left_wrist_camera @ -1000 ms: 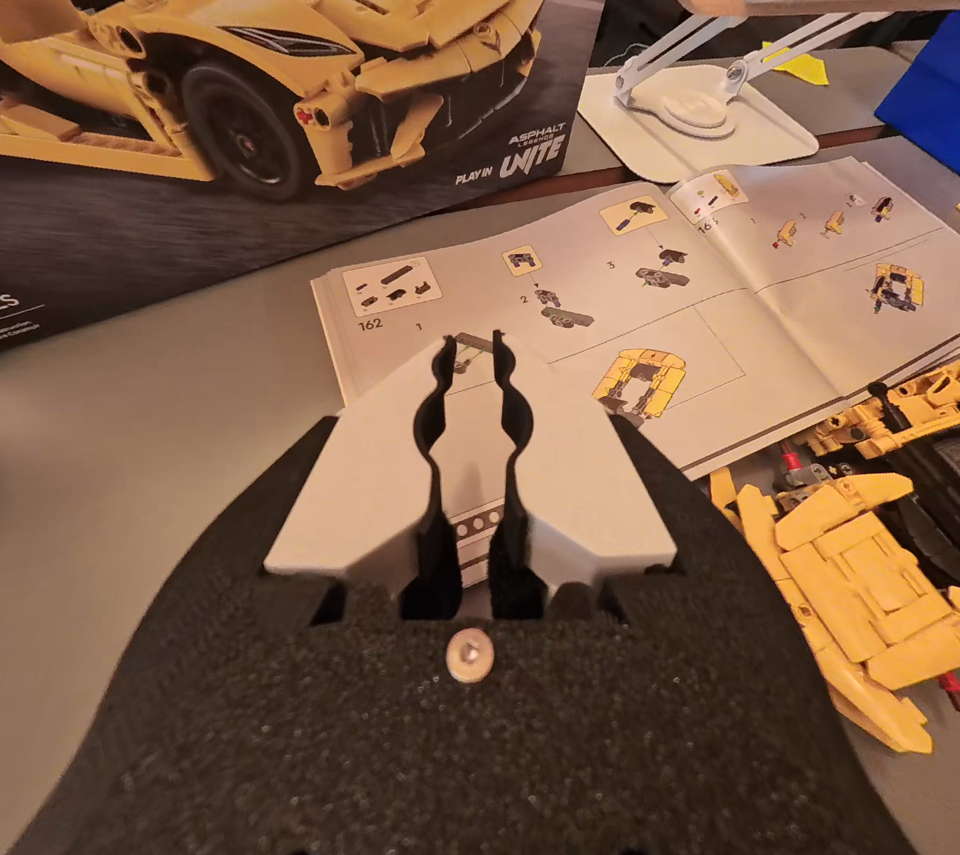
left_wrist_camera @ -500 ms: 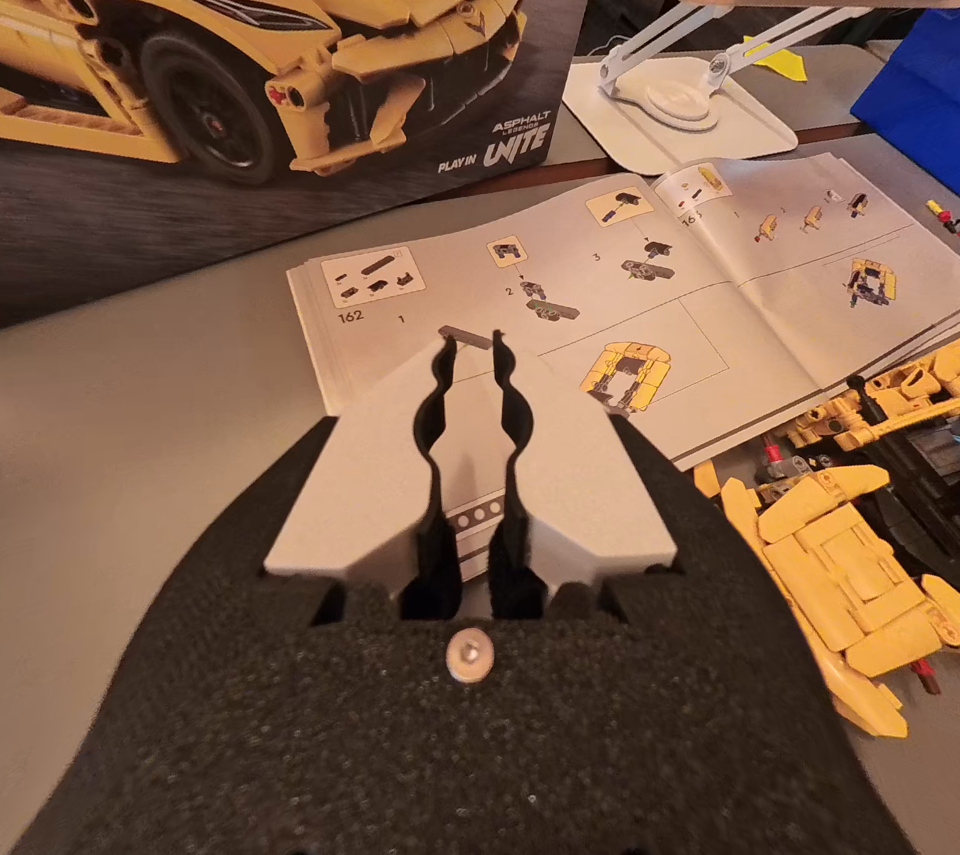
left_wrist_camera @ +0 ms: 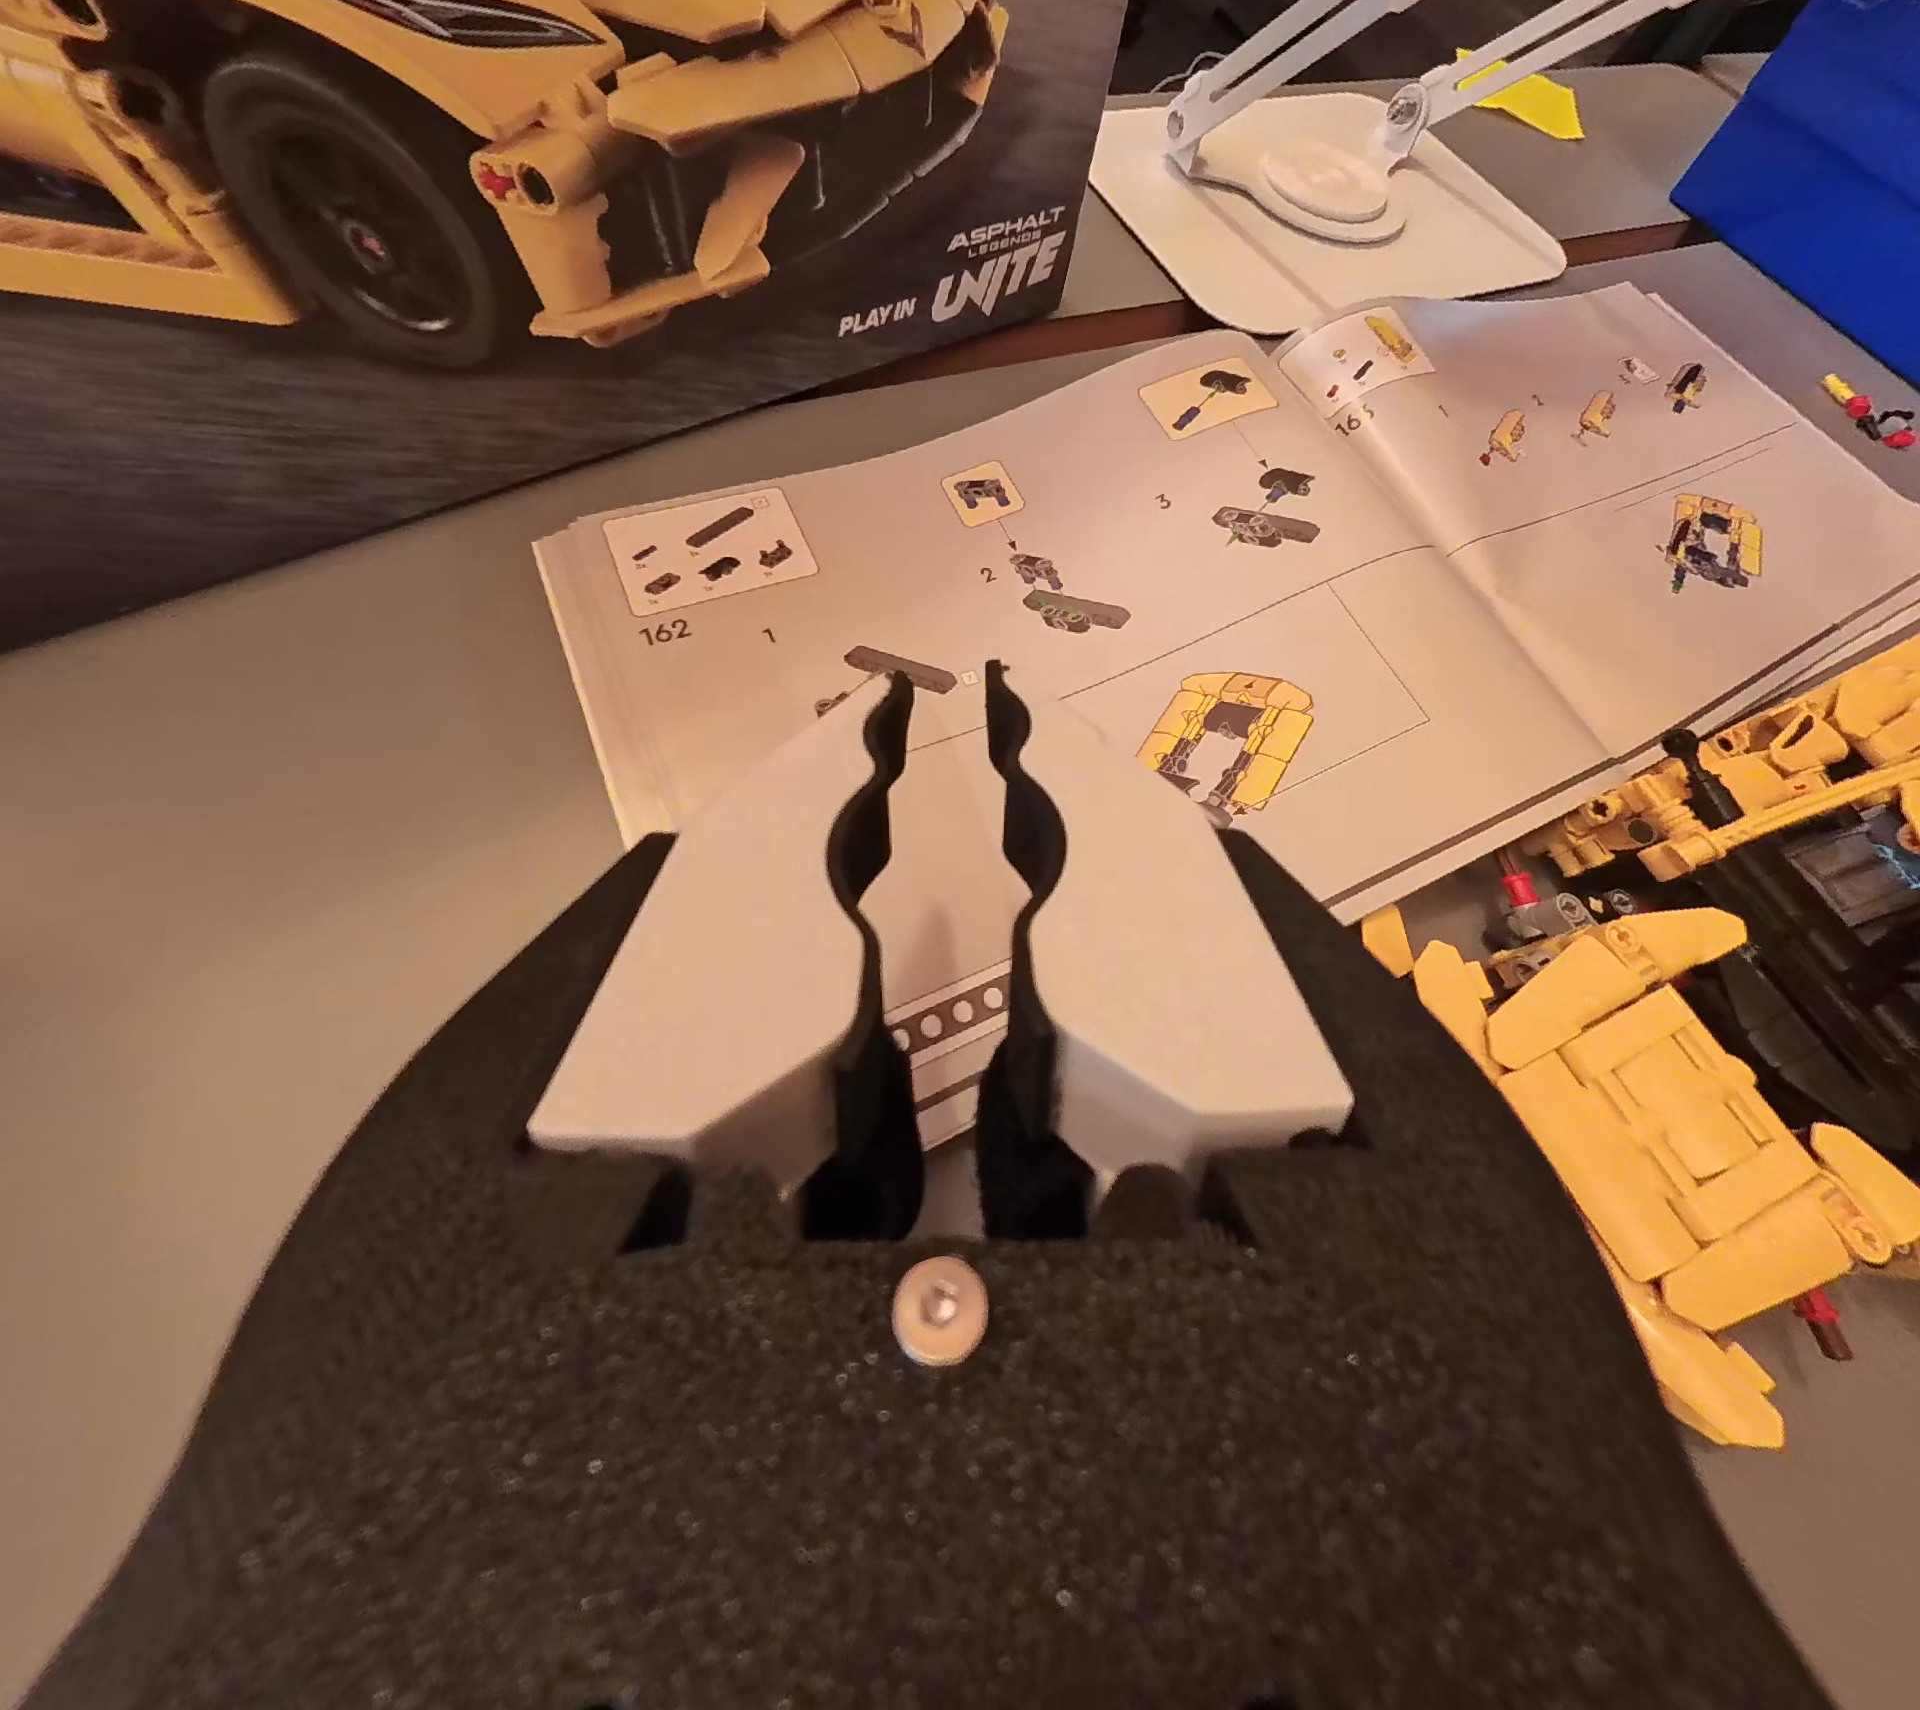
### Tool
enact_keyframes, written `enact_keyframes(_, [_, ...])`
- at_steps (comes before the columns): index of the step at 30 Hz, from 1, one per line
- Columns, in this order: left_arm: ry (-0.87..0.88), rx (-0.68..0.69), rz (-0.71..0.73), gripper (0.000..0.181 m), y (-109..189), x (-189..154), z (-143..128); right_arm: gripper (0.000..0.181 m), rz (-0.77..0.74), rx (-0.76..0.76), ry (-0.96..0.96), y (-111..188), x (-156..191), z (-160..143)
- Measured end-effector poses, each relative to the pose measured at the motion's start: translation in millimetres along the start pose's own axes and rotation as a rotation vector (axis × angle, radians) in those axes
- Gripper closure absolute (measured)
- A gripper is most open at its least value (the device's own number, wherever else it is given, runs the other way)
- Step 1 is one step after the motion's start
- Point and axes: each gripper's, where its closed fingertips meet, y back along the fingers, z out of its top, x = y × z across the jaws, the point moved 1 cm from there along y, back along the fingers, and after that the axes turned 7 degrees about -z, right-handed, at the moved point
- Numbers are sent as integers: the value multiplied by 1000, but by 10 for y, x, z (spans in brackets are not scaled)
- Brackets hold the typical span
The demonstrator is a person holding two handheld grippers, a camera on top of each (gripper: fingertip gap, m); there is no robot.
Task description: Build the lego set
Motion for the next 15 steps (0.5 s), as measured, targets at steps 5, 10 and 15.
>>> enact_keyframes(5, [-7, 8, -3, 168, -12, -14, -12, 176, 6, 22, 104, -419, 254, 213])
enact_keyframes(10, [-5, 3, -5, 168, -4, -14, -4, 176, 25, 51, 186, -734, 406, 387])
enact_keyframes(15, [-6, 1, -12, 168, -2, -37, 0, 171, -8, 112, 240, -836, 388, 293])
